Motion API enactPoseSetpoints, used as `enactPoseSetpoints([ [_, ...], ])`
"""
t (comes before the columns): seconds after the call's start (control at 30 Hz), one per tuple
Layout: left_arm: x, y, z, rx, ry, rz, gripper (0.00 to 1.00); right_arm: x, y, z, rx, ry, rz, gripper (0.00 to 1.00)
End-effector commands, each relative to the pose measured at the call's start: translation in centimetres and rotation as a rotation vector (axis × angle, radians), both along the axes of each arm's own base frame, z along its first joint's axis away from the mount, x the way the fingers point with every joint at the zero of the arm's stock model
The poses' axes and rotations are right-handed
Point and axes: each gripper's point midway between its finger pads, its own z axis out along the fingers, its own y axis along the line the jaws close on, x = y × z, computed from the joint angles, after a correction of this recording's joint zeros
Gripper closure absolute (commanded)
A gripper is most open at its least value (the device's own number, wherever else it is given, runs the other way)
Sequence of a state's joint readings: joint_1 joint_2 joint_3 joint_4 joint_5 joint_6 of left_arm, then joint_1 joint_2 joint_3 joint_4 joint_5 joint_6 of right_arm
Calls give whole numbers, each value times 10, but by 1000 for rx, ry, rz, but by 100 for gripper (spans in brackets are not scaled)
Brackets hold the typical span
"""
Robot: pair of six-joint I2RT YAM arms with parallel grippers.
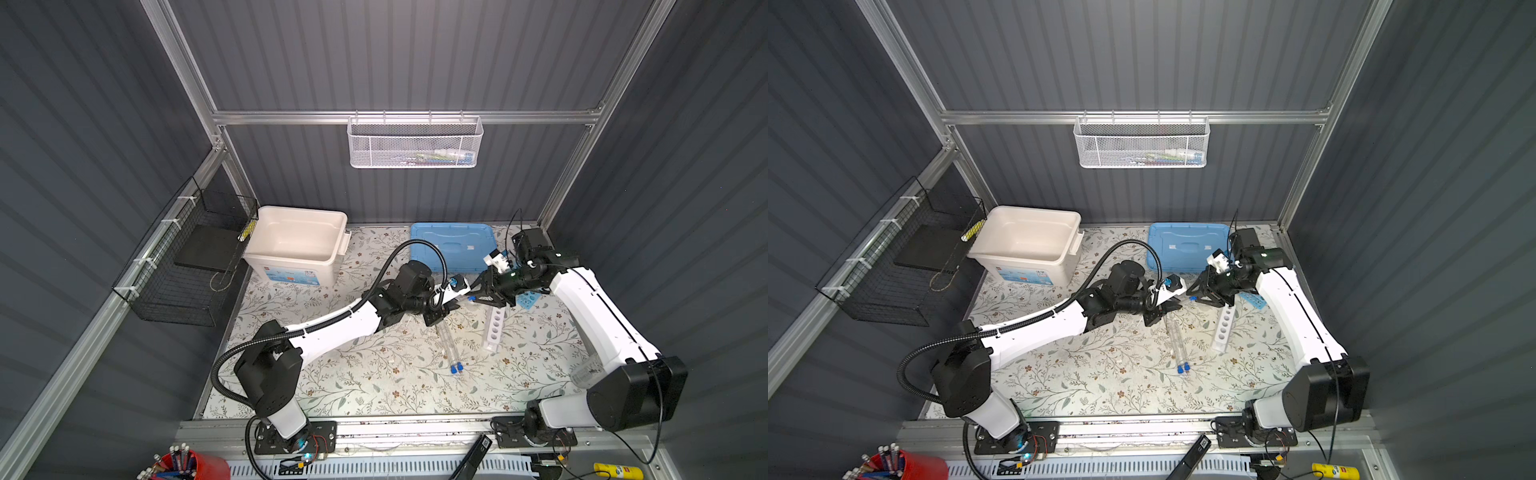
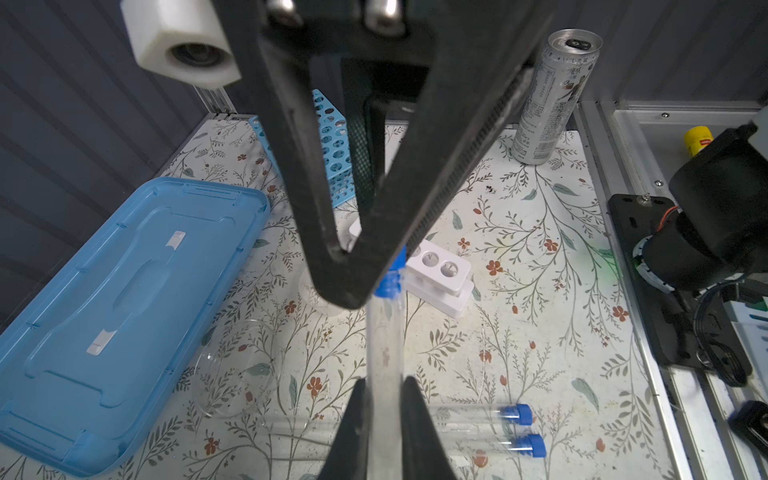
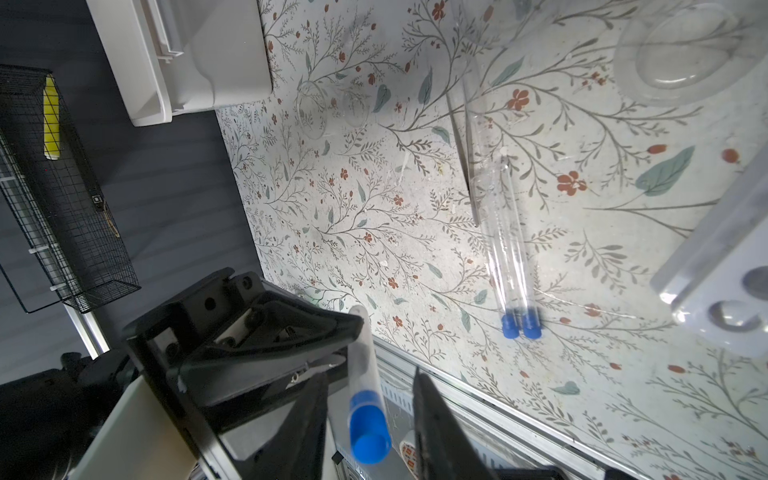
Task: Organize the chemistry lab equipment
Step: 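Bring the right gripper to the held tube while the left gripper holds it up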
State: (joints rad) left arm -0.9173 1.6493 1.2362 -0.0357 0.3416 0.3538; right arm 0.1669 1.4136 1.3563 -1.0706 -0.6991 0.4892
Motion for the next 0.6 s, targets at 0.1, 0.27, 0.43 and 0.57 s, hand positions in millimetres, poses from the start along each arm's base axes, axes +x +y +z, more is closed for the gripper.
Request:
enactPoseSetpoints([
  [0.1, -2, 0, 2, -10, 9, -2, 93, -5, 3, -2, -8, -1, 21, 65],
  [0.27, -2, 1, 3, -10, 6, 1, 93, -6, 4, -5, -9, 4, 30, 68],
  [0.43, -2, 1, 2, -9, 7, -1, 92, -7, 5, -5, -10, 4, 36, 71],
  [0.57, -1, 0, 1, -8, 7, 0, 92, -7, 6, -5, -10, 5, 40, 75],
])
